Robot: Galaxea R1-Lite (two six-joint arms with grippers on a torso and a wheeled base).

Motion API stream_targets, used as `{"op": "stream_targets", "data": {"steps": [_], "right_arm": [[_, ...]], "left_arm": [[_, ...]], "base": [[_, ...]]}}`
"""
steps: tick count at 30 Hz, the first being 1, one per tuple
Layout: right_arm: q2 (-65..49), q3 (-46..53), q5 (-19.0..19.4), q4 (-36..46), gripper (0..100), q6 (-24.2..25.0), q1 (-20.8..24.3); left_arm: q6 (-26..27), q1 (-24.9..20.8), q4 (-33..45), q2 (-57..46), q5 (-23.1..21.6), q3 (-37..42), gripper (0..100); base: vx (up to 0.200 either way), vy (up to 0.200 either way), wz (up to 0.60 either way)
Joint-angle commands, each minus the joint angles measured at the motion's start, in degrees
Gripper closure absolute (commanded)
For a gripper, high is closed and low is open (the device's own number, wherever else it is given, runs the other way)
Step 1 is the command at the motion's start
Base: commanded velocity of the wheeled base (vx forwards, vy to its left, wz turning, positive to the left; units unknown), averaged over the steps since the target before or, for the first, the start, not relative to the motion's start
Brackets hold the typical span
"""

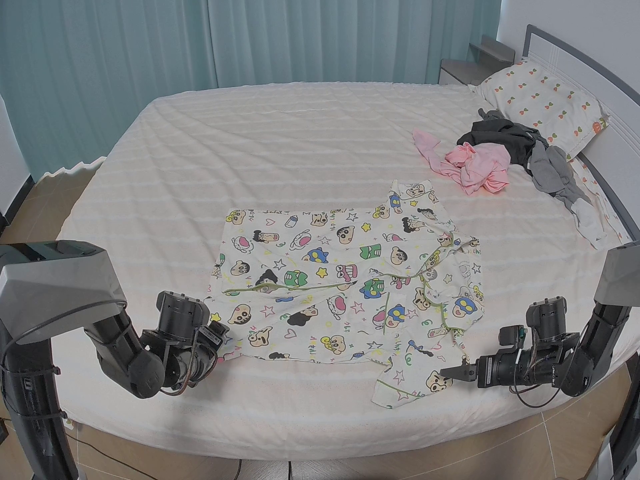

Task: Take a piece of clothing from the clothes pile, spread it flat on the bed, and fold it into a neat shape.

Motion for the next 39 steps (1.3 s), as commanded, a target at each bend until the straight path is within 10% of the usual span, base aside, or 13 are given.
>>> {"op": "stream_targets", "data": {"steps": [1,2,27,39], "right_arm": [[-0.1,0.5,0.2,0.0,0,-0.1,0.0],[-0.2,0.7,0.2,-0.2,0,-0.1,0.1],[3.1,4.1,2.2,-5.8,0,0.4,3.9],[6.0,0.4,-13.2,-4.8,0,10.5,12.9]], "left_arm": [[-0.4,-0.1,-0.3,3.1,3.9,-2.0,0],[-0.6,-0.1,-0.3,3.0,5.2,-2.0,100],[13.4,-1.5,-2.6,0.6,13.8,4.5,100],[13.5,-1.2,-13.1,3.1,13.4,6.3,100]], "base": [[0.000,0.000,0.00],[0.000,0.000,0.00],[0.000,0.000,0.00],[0.000,0.000,0.00]]}}
